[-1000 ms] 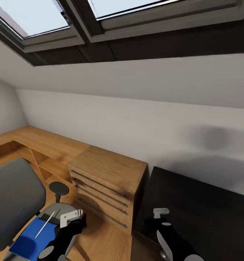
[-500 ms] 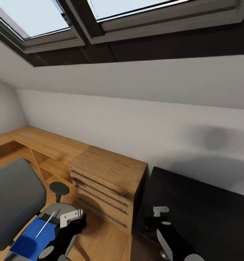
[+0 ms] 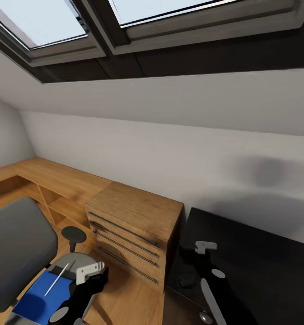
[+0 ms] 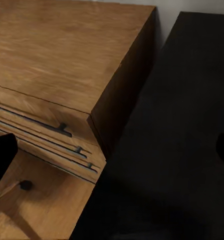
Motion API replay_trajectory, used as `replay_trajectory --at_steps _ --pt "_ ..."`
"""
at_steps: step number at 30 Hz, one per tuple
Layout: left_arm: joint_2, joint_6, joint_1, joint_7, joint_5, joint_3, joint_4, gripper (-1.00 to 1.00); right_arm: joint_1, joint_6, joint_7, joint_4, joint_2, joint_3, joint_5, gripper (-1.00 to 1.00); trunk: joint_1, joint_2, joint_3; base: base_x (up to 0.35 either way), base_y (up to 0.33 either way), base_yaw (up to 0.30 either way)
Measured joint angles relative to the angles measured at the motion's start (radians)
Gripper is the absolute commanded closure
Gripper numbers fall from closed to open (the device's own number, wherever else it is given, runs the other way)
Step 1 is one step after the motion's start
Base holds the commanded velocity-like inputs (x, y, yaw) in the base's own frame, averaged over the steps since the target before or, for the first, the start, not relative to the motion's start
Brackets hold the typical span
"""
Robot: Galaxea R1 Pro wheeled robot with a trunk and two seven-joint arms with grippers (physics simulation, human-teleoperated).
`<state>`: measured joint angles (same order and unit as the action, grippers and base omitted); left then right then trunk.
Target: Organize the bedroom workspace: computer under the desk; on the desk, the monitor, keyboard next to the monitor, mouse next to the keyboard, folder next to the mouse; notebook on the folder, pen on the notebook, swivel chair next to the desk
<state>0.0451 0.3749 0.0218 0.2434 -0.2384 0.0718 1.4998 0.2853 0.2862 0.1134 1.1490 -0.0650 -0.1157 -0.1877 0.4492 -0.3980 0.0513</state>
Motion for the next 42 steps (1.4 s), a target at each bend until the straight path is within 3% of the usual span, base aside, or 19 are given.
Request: replay_trajectory --at_steps 2,7,8,12,14,15,16,21,28,42 --pt "-0.002 0.002 0.000 0.000 0.000 0.003 -0.012 -1.00 -0.046 0.008 0.001 0.070 -0.001 0.002 -0.015 -1.00 0.000 0.000 0.000 -0.136 0.000 0.000" --pt "-0.005 -0.002 0.019 -0.002 0.000 0.002 -0.064 -1.00 -0.079 0.009 0.014 0.108 -0.004 0.003 -0.028 -1.00 0.001 0.000 0.000 -0.291 0.000 0.000" --pt "-0.007 -0.009 0.041 -0.003 0.002 0.002 -0.141 -1.00 -0.123 -0.003 0.036 0.110 -0.005 0.002 -0.028 -1.00 0.001 0.000 0.000 -0.331 0.000 0.000" --pt "-0.008 -0.019 0.051 -0.004 0.023 0.002 -0.247 -1.00 -0.175 -0.030 0.042 0.109 0.000 0.003 -0.028 -1.00 0.001 0.000 0.000 -0.335 0.000 0.000" --pt "-0.008 -0.061 0.053 -0.005 0.046 0.001 -0.313 -1.00 -0.199 -0.050 0.039 0.086 0.001 0.003 -0.028 -1.00 0.001 0.000 0.000 -0.336 0.000 -0.032" --pt "-0.008 -0.214 0.054 -0.006 0.062 0.001 -0.449 -1.00 -0.214 -0.162 0.037 -0.027 -0.001 0.000 -0.027 -1.00 0.001 0.000 0.000 -0.337 0.000 -0.132" --pt "-0.008 -0.258 0.053 -0.006 0.065 0.003 -0.500 -1.00 -0.216 -0.213 0.037 -0.074 -0.002 -0.003 -0.027 -1.00 0.001 0.001 0.000 -0.337 0.000 -0.177" --pt "-0.008 -0.329 0.054 -0.006 0.075 0.005 -0.642 -1.00 -0.219 -0.371 0.039 -0.202 -0.005 -0.046 -0.004 -1.00 0.001 0.000 0.000 -0.337 0.000 -0.234" --pt "-0.005 -0.343 0.053 -0.007 0.080 0.004 -0.702 -1.00 -0.219 -0.493 0.044 -0.303 -0.007 -0.115 0.013 -1.00 0.001 0.000 0.000 -0.337 0.000 -0.279" --pt "-0.010 -0.347 0.053 -0.007 0.076 0.001 -0.708 -1.00 -0.219 -0.520 0.047 -0.417 -0.023 -0.123 0.020 -1.00 0.000 0.000 0.005 -0.265 0.033 -0.226"
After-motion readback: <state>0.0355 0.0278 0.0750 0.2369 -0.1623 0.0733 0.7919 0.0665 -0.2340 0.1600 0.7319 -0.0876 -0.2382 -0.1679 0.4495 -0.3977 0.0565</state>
